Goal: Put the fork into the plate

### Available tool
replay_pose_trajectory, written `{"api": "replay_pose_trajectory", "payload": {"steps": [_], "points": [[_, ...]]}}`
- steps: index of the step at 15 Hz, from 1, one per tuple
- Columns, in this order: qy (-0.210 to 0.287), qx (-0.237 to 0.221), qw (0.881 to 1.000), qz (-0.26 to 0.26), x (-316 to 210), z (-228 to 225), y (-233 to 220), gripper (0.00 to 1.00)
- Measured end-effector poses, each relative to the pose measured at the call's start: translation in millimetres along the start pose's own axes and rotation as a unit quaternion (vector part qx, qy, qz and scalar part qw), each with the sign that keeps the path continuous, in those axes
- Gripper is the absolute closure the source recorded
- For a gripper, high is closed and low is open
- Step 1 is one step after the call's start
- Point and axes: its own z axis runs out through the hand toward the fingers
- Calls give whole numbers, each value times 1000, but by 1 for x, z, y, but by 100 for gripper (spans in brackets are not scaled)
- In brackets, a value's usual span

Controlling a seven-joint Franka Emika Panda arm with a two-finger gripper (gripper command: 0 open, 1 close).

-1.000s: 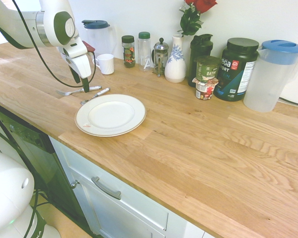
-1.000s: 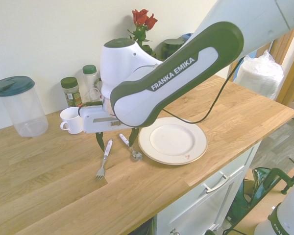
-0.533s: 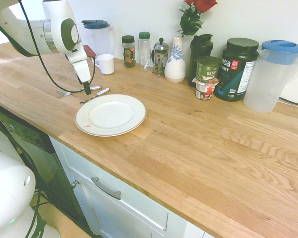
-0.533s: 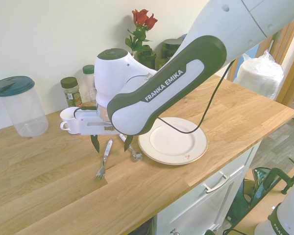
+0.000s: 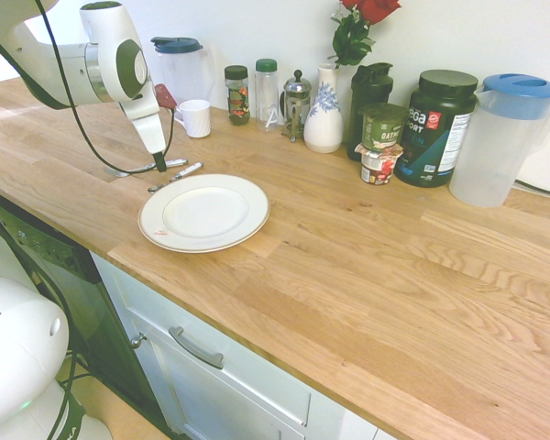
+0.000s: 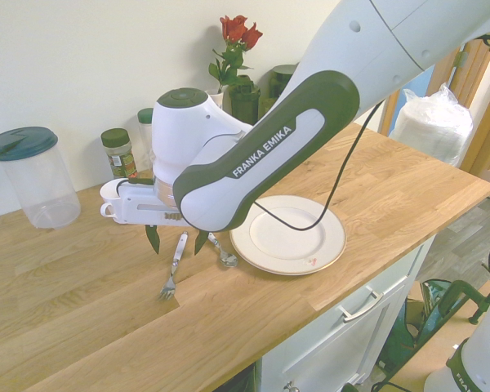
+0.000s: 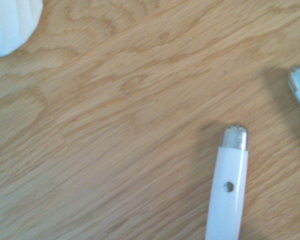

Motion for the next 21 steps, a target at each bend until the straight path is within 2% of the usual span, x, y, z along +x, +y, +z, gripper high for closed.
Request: {"api": "replay_pose_trajectory", "payload": {"steps": [16,21], "points": [[3,-7,1000,8,5,9,0,100],[-3,13,1000,13,7,-9,-16,100]]}}
